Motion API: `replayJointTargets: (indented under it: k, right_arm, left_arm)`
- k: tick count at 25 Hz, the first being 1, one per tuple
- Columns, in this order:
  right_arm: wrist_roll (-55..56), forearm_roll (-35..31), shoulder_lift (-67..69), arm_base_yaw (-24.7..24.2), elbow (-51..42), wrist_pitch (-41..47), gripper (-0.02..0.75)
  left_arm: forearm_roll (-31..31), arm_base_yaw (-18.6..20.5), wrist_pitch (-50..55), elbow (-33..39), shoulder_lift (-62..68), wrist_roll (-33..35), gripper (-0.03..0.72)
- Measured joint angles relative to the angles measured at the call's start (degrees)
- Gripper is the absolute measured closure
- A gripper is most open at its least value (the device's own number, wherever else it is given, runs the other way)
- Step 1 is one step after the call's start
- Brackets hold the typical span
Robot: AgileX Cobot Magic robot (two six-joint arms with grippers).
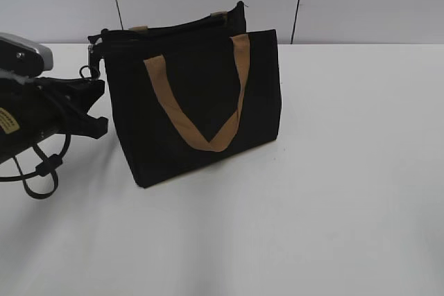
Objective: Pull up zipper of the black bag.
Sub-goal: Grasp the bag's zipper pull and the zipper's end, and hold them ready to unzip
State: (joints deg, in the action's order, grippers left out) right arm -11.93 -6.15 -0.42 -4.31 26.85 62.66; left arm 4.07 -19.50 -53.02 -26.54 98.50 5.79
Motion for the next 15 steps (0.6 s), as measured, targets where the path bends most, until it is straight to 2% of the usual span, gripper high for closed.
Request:
replayJointTargets:
  k: [15]
  right_arm:
    - [0.0,0.0,0.0,0.0,0.0,0.0,0.342]
  left_arm:
    - [-0.68,0.0,8.73,0.04,-12.47,3.8,0.666]
